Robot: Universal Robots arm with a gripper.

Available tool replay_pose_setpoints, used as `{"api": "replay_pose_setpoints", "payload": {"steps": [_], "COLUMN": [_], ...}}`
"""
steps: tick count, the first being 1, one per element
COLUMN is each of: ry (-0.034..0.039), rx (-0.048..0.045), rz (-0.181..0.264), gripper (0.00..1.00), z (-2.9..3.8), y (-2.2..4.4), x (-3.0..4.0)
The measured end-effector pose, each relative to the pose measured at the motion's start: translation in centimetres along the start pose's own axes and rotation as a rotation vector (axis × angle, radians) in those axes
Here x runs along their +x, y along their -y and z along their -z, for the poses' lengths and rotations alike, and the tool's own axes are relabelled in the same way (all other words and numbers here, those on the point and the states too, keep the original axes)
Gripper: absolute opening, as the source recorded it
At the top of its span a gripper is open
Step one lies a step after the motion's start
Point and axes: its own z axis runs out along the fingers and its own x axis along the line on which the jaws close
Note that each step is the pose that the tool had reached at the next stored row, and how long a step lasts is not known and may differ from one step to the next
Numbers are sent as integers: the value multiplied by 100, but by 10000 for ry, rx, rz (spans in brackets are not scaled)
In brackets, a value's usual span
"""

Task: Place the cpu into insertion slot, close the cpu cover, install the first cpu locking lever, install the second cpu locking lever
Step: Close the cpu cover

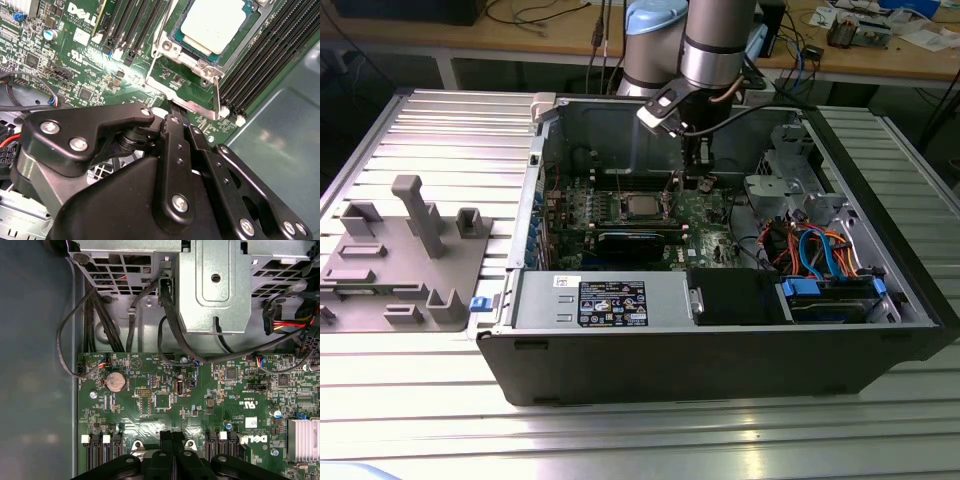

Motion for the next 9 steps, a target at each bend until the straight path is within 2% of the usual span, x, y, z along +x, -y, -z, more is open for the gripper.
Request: {"api": "replay_pose_setpoints", "payload": {"steps": [9], "ry": [0], "rx": [1], "rz": [0], "gripper": [11], "z": [-2], "y": [37], "x": [0]}}
